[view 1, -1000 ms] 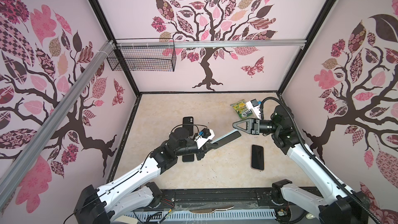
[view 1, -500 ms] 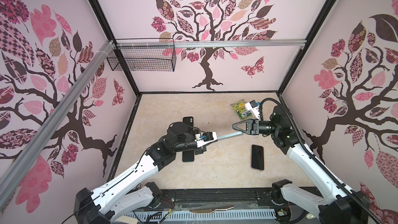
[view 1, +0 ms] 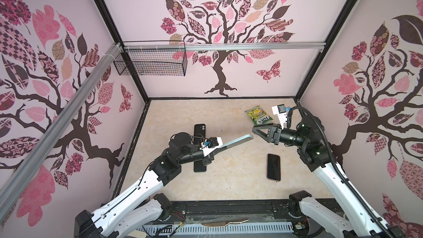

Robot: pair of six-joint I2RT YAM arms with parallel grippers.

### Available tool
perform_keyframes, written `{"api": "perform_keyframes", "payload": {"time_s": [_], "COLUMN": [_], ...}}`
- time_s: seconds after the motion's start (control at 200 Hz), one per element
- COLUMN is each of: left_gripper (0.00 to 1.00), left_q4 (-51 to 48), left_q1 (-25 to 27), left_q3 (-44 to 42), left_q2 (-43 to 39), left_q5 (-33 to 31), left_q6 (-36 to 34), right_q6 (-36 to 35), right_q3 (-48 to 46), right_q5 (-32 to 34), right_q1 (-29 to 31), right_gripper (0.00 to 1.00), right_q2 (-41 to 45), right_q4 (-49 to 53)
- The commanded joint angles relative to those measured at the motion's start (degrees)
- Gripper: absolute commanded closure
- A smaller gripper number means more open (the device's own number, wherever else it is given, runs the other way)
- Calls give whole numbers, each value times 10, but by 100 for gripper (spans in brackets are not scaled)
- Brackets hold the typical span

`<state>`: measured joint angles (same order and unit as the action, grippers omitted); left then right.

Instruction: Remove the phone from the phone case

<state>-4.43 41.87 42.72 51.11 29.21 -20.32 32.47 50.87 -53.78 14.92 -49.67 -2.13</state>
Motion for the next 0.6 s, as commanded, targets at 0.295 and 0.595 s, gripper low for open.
{"api": "perform_keyframes", "payload": {"time_s": [0.295,0.595], "left_gripper": [100,100], "left_q4": [58,50], "left_q1": [-3,-3], "left_q3": [-24,-15], "left_q2": [-4,1], "left_q5": [82,83], "left_q6": [61,70], "right_q6": [-149,-175], "right_q3": [45,49], "right_q5": [-91,-107], "right_q1": [63,74], "right_gripper": [42,47], "right_q2": [-10,-23], "right_q4": [58,98]}}
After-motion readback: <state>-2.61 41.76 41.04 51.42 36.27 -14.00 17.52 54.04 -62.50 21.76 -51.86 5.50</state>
